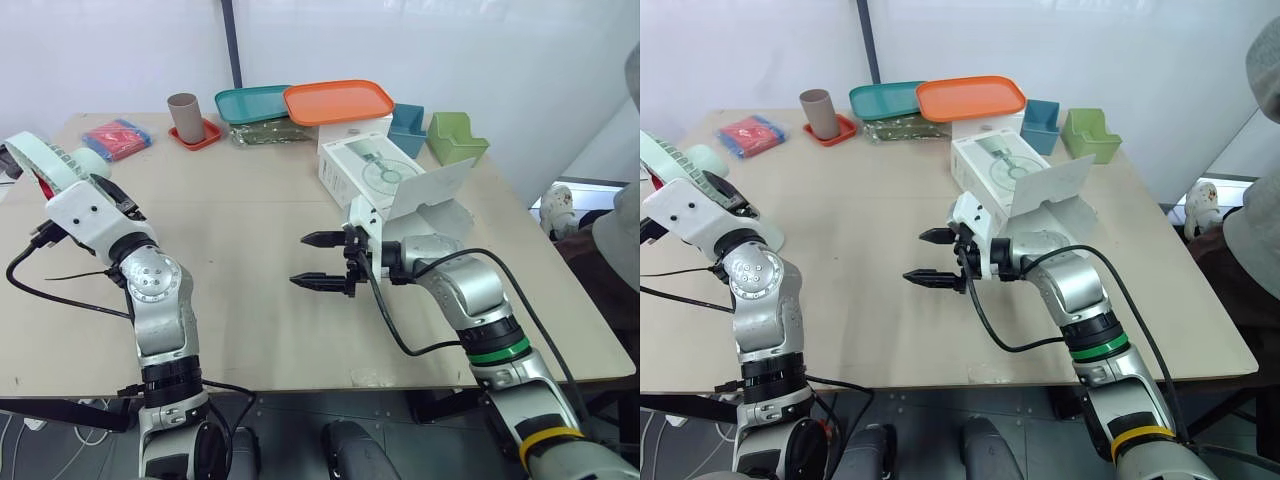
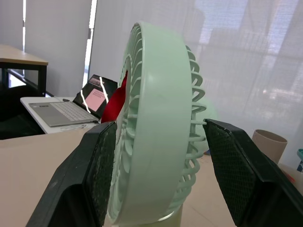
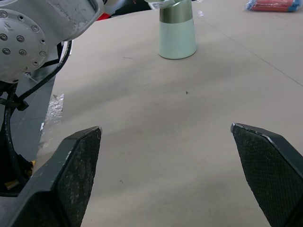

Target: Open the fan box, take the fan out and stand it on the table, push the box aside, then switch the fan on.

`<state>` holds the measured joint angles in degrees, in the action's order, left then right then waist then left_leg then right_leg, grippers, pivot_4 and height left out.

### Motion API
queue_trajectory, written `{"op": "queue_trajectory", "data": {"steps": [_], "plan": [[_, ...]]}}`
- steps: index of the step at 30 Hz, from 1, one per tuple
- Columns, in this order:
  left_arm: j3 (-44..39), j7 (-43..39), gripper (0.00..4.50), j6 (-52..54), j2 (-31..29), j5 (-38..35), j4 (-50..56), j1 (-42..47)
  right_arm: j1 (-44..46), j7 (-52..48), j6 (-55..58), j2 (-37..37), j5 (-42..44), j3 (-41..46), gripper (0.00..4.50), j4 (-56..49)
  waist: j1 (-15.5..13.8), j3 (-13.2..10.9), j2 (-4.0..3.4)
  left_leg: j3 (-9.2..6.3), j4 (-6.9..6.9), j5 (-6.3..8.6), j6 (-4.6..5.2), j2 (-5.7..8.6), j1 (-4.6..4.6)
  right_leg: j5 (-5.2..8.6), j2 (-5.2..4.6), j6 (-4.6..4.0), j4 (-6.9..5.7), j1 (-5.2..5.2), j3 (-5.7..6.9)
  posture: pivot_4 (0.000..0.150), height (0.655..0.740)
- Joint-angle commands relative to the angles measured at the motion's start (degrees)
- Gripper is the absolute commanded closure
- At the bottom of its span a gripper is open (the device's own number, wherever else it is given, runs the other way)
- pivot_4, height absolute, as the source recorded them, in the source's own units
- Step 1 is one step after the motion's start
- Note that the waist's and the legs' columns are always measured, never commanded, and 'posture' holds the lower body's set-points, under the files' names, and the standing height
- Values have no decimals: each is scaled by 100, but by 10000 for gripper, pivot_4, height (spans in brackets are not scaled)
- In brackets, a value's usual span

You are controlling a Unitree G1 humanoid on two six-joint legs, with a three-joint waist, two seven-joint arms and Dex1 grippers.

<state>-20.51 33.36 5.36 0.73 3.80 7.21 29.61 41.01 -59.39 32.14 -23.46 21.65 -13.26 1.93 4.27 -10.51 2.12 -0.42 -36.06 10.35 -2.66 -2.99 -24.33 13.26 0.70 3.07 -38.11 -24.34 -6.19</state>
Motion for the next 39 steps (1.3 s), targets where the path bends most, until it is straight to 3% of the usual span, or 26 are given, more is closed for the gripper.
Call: {"op": "queue_trajectory", "data": {"steps": [1,18,22,30,39], "plan": [[-74,128,14131,-50,-74,-1,-111,215,10,10,-41,-34,-17,40,0,-260,-1,0,0,0,0,0,0,0,0,0,0,0,0,0,0,1500,7400],[-180,205,14131,-327,-238,-139,-626,497,-23,79,-18,-64,-49,82,0,-317,-3,-1,3,0,0,0,0,1,0,0,-1,1,1,0,0,1500,7400],[-121,202,23816,-372,-287,-45,-628,495,-48,102,-19,-54,-54,74,0,-323,-4,-2,3,-1,0,0,0,1,0,0,-1,1,1,0,0,1500,7400],[-102,163,24276,-349,-245,-115,-622,477,-52,126,-26,-53,-55,82,0,-310,-27,-2,3,-8,-2,-1,-2,6,-8,1,-1,2,2,0,0,1500,7400],[225,-9,24276,-390,-409,278,-394,476,-49,159,-7,-1,-38,75,0,-307,-30,-10,18,-13,-2,-1,-2,6,-12,1,-1,2,3,-1,3,1500,7400]]}}
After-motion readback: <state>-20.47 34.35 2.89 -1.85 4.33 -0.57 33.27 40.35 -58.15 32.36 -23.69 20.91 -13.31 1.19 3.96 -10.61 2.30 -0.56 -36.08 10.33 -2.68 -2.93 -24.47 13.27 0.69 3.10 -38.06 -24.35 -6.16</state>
